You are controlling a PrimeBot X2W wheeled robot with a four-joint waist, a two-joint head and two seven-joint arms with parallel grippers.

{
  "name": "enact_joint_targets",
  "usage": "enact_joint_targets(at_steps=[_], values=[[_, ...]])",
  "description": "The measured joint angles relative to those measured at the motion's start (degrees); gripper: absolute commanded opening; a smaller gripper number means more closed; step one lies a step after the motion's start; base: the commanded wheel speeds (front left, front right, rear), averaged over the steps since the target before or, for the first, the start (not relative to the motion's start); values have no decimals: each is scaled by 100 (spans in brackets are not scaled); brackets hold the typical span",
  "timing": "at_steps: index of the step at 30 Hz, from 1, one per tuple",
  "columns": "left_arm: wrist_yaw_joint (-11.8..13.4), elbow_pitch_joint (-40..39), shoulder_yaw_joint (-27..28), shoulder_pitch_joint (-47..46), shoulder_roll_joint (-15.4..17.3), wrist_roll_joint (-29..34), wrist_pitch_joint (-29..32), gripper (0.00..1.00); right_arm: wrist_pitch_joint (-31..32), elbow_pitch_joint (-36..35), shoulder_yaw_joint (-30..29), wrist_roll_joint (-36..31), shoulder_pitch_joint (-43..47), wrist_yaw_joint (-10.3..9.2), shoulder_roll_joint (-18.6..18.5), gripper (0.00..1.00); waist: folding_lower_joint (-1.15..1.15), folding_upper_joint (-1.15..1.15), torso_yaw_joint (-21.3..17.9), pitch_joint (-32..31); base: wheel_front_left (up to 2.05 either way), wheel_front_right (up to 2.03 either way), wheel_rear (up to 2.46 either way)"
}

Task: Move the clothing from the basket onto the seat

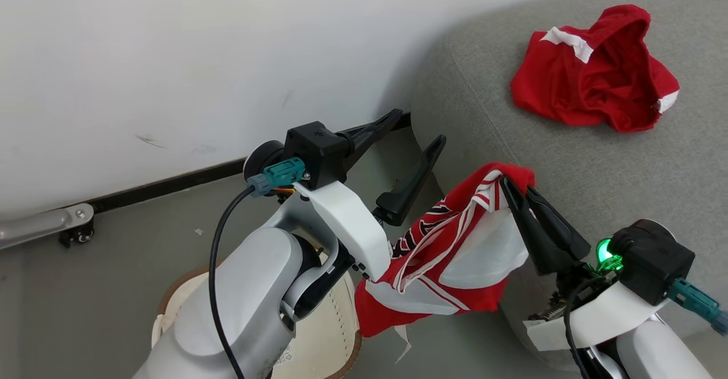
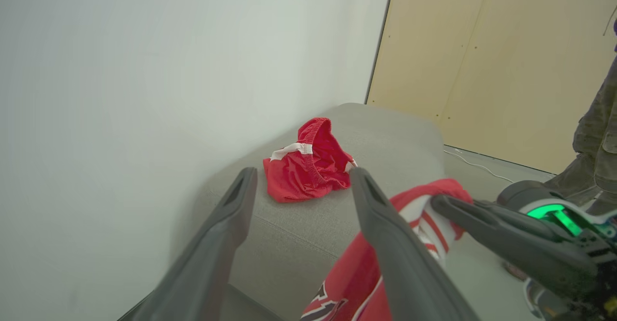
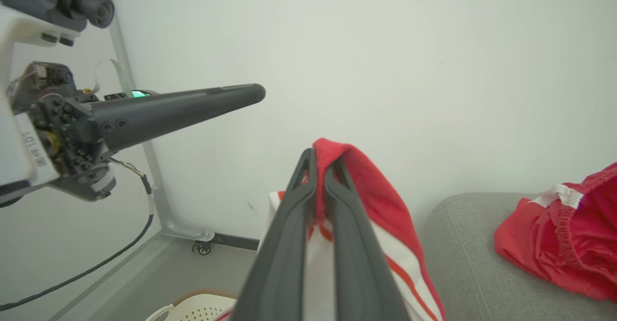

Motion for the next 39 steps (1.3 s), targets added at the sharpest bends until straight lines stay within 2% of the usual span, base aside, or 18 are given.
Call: enact_joint_targets(at_steps=[13, 22, 29, 39], values=[[32, 40, 12, -112, 15, 57, 8, 100, 0, -193, 10, -120, 93, 0, 149, 0, 0, 0, -550, 191, 0, 0, 0], [133, -4, 119, -115, 176, 157, 58, 100, 0, -292, -4, -48, 30, 0, 275, 0, 0, 0, -885, 322, 0, 0, 0], [258, -148, 191, -114, 339, 211, 151, 100, 0, -209, -330, -242, -367, 0, 25, 0, 0, 0, -1039, 497, 0, 0, 0], [388, -411, 189, -107, 401, 272, 260, 100, 0, -210, -693, -499, -1301, 1, -445, 0, 0, 0, -1004, 765, 0, 0, 0]])
